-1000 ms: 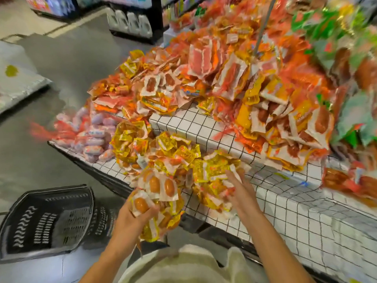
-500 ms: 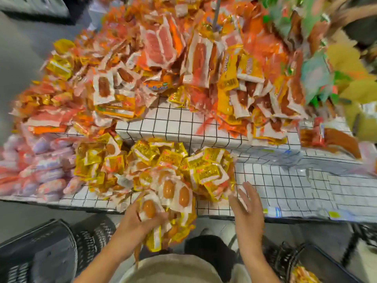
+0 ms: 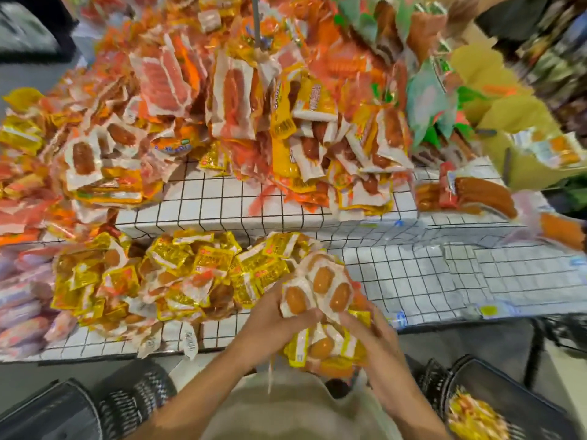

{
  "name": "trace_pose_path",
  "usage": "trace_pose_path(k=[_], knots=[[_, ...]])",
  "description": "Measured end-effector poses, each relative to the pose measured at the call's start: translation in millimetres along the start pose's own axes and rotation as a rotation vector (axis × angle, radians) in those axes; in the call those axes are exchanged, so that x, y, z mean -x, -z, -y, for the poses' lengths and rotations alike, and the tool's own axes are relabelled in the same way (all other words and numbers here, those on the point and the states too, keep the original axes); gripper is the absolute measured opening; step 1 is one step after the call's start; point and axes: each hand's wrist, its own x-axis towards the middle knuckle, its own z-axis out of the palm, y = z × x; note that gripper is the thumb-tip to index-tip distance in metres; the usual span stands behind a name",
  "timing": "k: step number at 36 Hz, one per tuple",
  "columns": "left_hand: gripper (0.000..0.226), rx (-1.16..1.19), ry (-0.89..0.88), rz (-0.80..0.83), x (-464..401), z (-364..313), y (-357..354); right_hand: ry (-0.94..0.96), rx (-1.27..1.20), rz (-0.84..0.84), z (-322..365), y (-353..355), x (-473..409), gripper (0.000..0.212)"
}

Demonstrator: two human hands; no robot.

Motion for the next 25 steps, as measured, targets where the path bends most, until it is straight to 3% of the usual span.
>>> trace_pose_path(k=[4,7,12,16,20,25], knots=[[0.046,-0.034,-0.103,-0.014,-20.5,-11.9,-16.8,0.066,-0.010,-0.038,29.0,21.2,-19.3,0.065],[0.053,-0.113,-0.245,-0.126,-35.0,-12.8,-20.0,0.119,-0.022,-0.065,40.5,35.1,-37.7,0.066],[0.047,-0.611,-0.529,-0.307,-53.1,23.1,-7.8,0.086,0.205,-0.174,27.0,52.9,-80.8,0.028],[0.064,-1.050,-0.565,-0.383,-59.5,64.1,-10.6,0.107,0.456,-0.214,-2.2,71.1,-107.1,0.045],[0.069,-1.189,-0.486,-0.472,-71.0,79.7,-13.1,0.176,0.502,-0.164,-17.5,80.4,-111.8,0.060],[0.063,-1.293,-0.532,-0.347,-101.0,72.6,-21.2,0.172,0.572,-0.095,-19.8,83.7,-117.9,0.072]])
